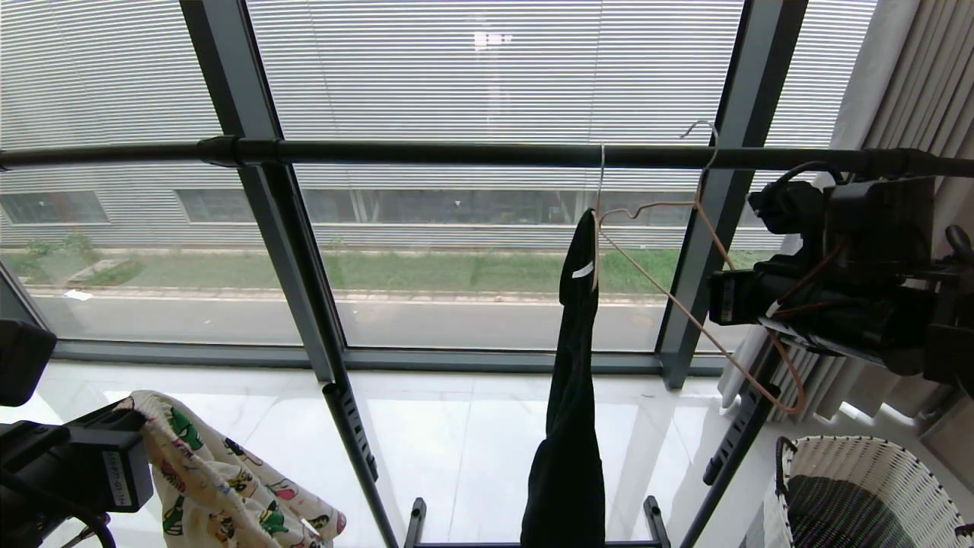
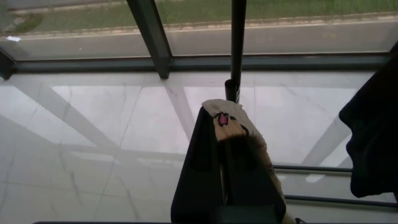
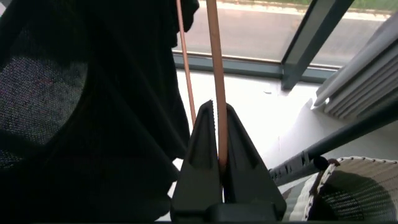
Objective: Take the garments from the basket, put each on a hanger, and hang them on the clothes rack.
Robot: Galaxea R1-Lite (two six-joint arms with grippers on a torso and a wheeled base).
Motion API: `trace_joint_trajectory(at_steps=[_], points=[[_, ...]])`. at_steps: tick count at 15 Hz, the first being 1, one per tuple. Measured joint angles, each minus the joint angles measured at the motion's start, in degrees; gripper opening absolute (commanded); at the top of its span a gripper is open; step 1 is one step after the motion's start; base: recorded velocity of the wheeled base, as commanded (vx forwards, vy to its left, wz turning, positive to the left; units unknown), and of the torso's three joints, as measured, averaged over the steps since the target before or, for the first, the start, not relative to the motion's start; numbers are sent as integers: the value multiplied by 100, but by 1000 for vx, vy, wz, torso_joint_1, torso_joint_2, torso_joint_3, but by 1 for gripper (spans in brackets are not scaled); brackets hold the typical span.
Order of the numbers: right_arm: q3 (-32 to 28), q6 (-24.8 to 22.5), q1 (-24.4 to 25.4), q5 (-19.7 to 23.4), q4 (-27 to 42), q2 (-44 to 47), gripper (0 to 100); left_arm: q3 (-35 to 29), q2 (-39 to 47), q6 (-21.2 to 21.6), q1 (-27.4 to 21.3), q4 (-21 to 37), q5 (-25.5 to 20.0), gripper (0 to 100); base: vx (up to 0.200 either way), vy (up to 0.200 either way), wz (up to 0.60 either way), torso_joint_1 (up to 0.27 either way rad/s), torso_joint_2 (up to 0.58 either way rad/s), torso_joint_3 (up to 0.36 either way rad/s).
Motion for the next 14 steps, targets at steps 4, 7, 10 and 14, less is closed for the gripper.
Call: trace_joint_trajectory(at_steps=[4,7,10,14], points=[[953,-479,63,-383,-1141,-251,0,0,0,-2,0,0,0,0,0,0,0,0,0,0],[1069,-649,79,-461,-1563,-385,0,0,-1,-9,0,0,0,0,0,0,0,0,0,0],[1089,-714,77,-575,-1582,-463,0,4,-45,0,0,-2,0,0,0,0,0,0,0,0],[1201,-800,90,-595,-1577,-767,0,17,-146,13,0,6,-2,0,-50,0,0,-1,2,1]])
